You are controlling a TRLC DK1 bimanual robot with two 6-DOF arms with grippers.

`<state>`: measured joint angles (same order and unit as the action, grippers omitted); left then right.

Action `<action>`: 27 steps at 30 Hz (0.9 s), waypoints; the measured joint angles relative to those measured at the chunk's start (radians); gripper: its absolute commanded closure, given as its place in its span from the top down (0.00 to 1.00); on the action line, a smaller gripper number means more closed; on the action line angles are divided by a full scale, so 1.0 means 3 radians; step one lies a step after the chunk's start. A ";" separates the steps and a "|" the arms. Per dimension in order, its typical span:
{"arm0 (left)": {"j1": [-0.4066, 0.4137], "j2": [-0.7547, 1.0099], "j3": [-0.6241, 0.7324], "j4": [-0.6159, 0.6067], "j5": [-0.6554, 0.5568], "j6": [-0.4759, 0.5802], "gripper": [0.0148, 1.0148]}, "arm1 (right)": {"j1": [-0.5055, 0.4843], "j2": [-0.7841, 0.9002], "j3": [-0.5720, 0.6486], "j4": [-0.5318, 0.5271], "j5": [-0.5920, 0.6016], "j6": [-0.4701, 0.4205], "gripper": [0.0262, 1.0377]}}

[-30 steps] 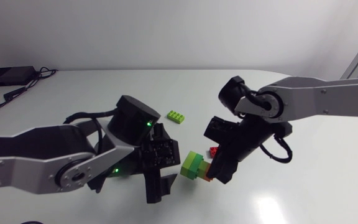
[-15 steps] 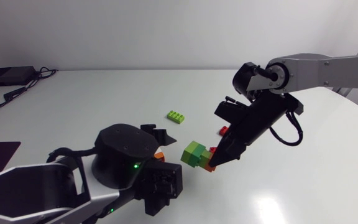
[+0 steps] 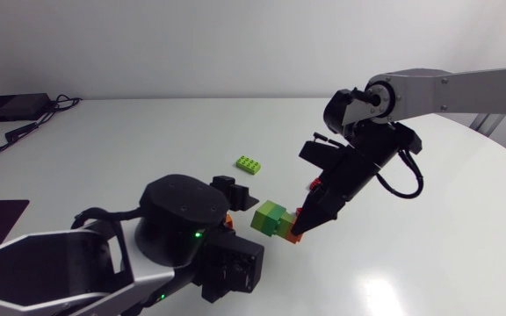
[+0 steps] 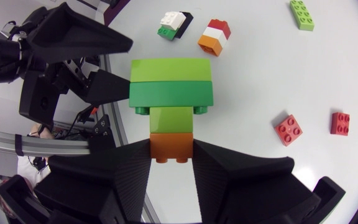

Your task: Separate the duplo bricks

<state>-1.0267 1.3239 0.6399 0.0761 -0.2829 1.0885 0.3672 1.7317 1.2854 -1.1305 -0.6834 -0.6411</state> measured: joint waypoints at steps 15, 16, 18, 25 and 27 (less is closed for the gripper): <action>0.0228 0.0320 0.0270 -0.0108 0.0272 0.0175 0.88 | 0.0055 0.0258 0.0272 -0.0065 -0.0092 -0.0023 0.27; 0.0245 0.0332 0.0271 -0.0102 0.0300 0.0184 0.85 | 0.0065 0.0261 0.0272 -0.0064 -0.0090 -0.0023 0.27; 0.0284 0.0352 0.0275 -0.0097 0.0323 0.0195 0.84 | 0.0088 0.0266 0.0272 -0.0064 -0.0092 -0.0023 0.27; 0.0356 0.0388 0.0326 -0.0038 0.0365 0.0225 0.79 | 0.0117 0.0285 0.0272 -0.0062 -0.0114 -0.0022 0.27; 0.0360 0.0401 0.0346 -0.0027 0.0388 0.0225 0.76 | 0.0118 0.0298 0.0272 -0.0060 -0.0120 -0.0009 0.27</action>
<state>-0.9188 1.4441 0.7437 0.0681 -0.1665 1.1561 0.4026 1.8210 1.3670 -1.1484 -0.7193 -0.6437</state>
